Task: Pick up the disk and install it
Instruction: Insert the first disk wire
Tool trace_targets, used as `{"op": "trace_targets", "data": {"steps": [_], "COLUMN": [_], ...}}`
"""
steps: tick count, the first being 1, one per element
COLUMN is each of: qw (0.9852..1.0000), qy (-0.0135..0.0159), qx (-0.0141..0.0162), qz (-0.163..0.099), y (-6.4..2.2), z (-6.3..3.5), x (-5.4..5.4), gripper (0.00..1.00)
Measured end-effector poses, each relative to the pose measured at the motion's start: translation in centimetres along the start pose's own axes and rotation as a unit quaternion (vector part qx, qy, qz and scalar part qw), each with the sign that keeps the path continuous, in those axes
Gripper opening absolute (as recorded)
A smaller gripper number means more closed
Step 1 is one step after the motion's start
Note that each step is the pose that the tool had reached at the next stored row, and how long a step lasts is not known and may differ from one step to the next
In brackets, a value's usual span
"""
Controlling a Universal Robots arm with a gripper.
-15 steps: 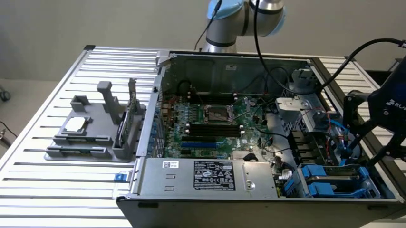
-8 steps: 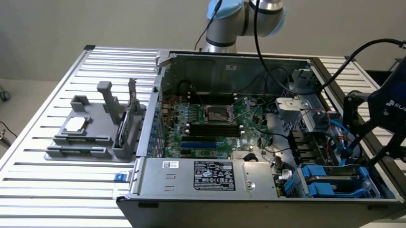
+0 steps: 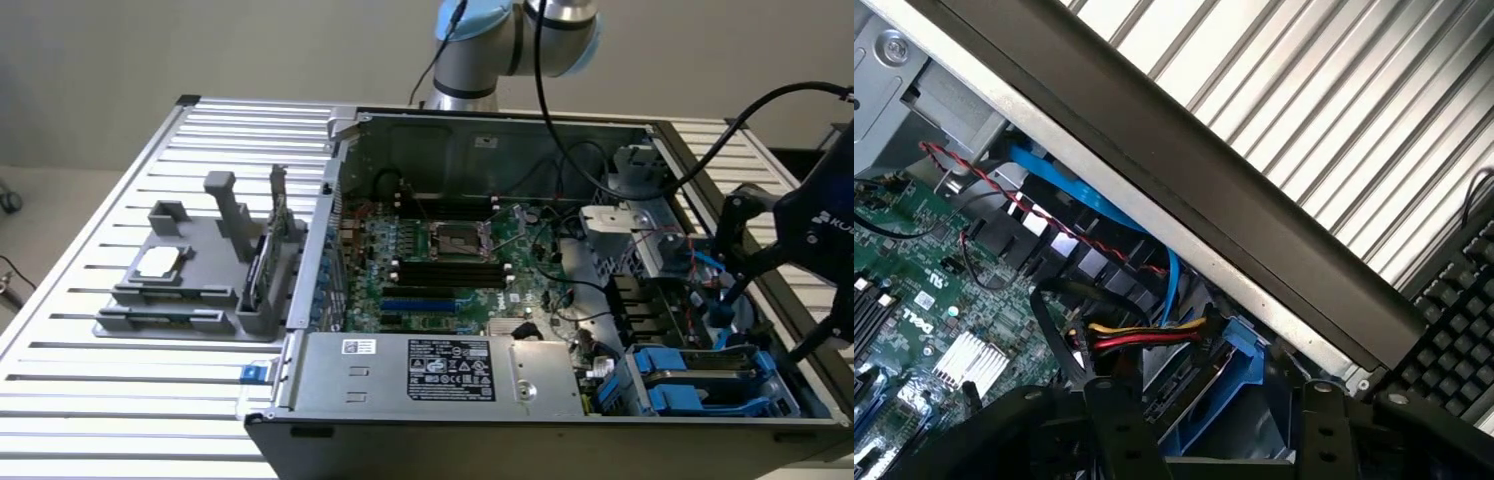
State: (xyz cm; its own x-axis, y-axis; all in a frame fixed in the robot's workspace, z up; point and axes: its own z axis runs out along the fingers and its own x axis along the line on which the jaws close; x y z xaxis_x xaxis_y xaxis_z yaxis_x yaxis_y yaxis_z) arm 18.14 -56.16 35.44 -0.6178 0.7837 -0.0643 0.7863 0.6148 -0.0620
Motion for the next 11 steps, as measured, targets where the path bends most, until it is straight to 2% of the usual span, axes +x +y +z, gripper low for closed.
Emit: {"op": "trace_targets", "data": {"steps": [3,5,8,9,11], "qw": [1.0,1.0,1.0,1.0,0.9999], "qy": [0.0,0.0,0.0001,0.0001,0.0007], "qx": [0.0001,0.0001,0.0001,0.0002,0.0006], "qz": [0.001,0.001,0.001,0.002,0.01], "y": [-0.01,-0.01,-0.05,-0.08,-0.13], "z": [0.01,0.03,0.18,0.24,0.33], "x": [0.0,-0.01,-0.06,-0.11,-0.16], "gripper": [0.59,0.46,0.4,0.34,0.34]}}
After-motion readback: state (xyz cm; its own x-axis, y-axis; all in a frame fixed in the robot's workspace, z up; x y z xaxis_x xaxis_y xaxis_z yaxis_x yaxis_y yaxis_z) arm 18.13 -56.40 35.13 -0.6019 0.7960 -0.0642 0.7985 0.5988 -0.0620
